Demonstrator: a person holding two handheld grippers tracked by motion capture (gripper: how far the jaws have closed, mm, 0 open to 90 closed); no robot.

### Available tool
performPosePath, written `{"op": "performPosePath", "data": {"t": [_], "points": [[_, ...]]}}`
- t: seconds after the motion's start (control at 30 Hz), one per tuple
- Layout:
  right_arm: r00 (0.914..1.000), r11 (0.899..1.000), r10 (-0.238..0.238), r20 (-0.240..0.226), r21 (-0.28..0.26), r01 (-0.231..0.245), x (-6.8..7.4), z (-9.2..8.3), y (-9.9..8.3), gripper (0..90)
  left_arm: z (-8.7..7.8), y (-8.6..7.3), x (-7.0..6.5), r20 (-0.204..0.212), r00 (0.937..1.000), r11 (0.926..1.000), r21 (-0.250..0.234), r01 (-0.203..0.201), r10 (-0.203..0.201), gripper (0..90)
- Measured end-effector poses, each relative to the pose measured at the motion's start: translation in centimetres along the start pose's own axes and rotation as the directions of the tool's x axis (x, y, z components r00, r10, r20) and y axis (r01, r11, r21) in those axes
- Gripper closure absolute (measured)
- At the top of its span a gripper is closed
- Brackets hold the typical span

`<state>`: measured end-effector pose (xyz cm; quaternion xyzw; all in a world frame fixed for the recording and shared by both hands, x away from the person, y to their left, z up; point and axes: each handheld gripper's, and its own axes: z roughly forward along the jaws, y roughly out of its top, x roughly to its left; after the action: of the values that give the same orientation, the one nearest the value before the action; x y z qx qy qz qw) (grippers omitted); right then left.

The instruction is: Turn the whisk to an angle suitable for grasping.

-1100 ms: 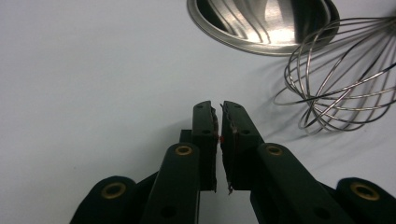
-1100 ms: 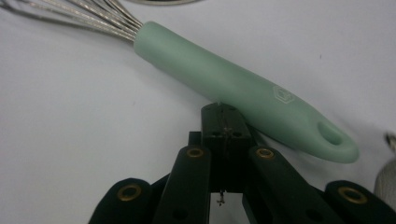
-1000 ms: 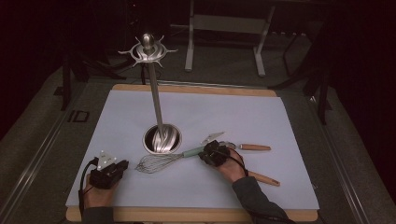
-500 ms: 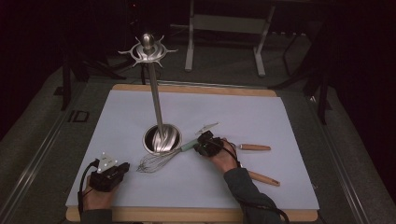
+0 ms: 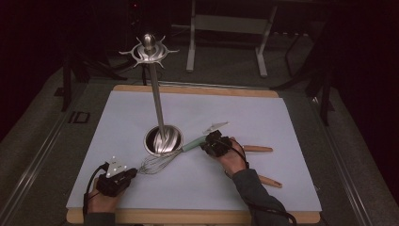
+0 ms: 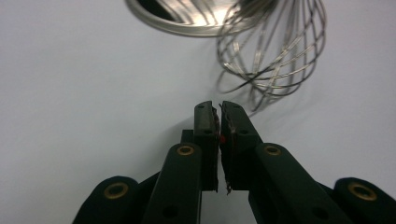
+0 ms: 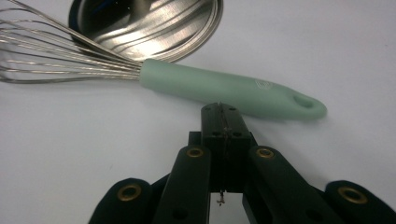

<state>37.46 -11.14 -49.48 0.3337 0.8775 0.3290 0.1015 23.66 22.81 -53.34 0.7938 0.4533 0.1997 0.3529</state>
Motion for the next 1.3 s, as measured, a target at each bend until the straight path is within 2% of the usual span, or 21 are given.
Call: {"op": "performPosePath", "data": {"t": [0.1, 0.17, 0.4, 0.5, 0.7, 0.8, 1.0, 1.1, 1.2, 1.3], "points": [[1.0, 1.0, 0.001, -0.007, -0.013, -0.001, -0.1, -0.5, -0.4, 90.0, 0.5, 0.1, -0.5, 0.001, 0.9995, 0.9994, 0.015, -0.031, 0.031, 85.1], [0.9999, 1.0, 0.003, -0.011, -0.019, -0.003, -0.1, -0.9, -0.7, 90.0, 0.6, 0.1, -0.5, 0.001, 0.9994, 0.9991, 0.025, -0.035, 0.035, 85.2], [0.9998, 0.999, 0.014, -0.01, -0.04, -0.015, -0.3, -2.0, -1.4, 89.9, 0.5, 0.4, -0.8, 0.045, 0.9982, 0.9992, 0.006, -0.041, 0.04, 85.7], [0.9998, 0.998, 0.018, -0.005, -0.052, -0.018, -0.5, -2.6, -1.7, 89.9, 0.7, 0.5, -1.3, 0.06, 0.9955, 0.9972, 0.01, -0.074, 0.074, 84.7], [0.9994, 0.997, 0.034, 0.006, -0.063, -0.033, -1.2, -3.6, -2.5, 89.9, 0.9, 0.8, -2.3, 0.096, 0.9905, 0.9951, 0.004, -0.099, 0.098, 84.3], [0.9985, 0.996, 0.053, 0.012, -0.073, -0.052, -1.9, -4.2, -3.0, 89.9, 1.1, 1.0, -3.0, 0.121, 0.9853, 0.9926, -0.003, -0.121, 0.121, 84.3], [0.9977, 0.996, 0.06, 0.031, -0.069, -0.058, -2.6, -4.6, -3.5, 89.9, 1.5, 1.4, -4.9, 0.172, 0.9722, 0.9872, -0.017, -0.159, 0.159, 84.0], [0.9971, 0.995, 0.068, 0.034, -0.072, -0.066, -2.9, -4.9, -3.7, 89.9, 1.8, 1.7, -5.9, 0.196, 0.9631, 0.9828, -0.021, -0.184, 0.184, 83.9], [0.9964, 0.994, 0.077, 0.038, -0.079, -0.073, -3.3, -5.1, -3.8, 89.9, 2.3, 2.1, -7.1, 0.223, 0.9507, 0.9762, -0.024, -0.215, 0.215, 84.0], [0.9954, 0.993, 0.088, 0.038, -0.085, -0.085, -3.6, -5.4, -3.9, 89.8, 2.8, 2.5, -7.9, 0.242, 0.9437, 0.9737, -0.027, -0.226, 0.226, 84.2]]}}
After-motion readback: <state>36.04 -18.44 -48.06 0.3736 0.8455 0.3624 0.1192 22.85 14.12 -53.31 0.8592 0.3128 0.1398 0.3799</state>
